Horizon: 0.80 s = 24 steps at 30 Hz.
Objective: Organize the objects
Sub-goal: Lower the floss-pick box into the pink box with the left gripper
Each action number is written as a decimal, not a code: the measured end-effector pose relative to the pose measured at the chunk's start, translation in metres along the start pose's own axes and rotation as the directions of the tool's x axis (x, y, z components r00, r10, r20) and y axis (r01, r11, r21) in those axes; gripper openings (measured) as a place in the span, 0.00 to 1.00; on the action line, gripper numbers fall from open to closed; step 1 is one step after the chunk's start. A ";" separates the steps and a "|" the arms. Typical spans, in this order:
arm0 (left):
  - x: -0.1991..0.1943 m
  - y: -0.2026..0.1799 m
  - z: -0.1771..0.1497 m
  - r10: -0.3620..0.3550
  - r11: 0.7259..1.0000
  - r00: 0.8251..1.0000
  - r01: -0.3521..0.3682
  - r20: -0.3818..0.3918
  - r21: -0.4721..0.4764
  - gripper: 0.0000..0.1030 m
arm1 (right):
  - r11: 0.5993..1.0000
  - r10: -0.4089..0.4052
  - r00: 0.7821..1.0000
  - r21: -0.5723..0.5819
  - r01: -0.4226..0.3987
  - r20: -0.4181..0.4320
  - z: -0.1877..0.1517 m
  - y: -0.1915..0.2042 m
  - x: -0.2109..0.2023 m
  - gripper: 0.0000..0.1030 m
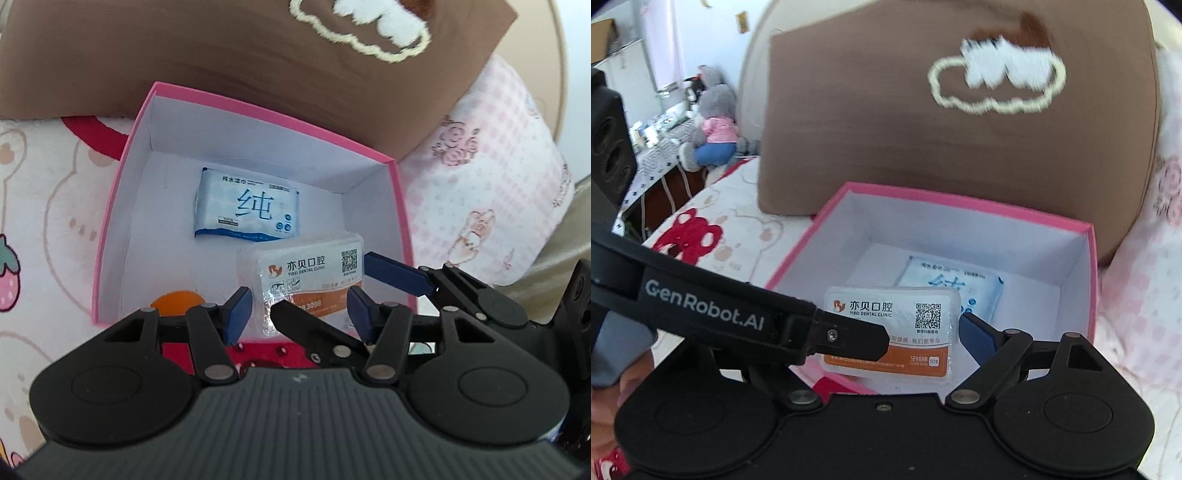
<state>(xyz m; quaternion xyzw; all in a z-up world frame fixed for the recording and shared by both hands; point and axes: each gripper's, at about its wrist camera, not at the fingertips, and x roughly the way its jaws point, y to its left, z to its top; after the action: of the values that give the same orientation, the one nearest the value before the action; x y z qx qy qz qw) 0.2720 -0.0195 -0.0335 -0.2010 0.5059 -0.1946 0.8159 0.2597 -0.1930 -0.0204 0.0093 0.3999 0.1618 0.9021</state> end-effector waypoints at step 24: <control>0.087 0.040 0.020 0.071 0.987 0.991 -0.087 -0.117 -0.136 0.53 | 0.977 -0.013 0.970 0.202 0.063 -0.241 -0.008 -0.037 0.095 0.77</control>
<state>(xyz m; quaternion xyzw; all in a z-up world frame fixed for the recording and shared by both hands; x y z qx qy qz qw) 0.3303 -0.0283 -0.1114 -0.2265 0.5706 -0.1369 0.7774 0.3233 -0.2003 -0.0994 0.0763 0.5202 0.1015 0.8445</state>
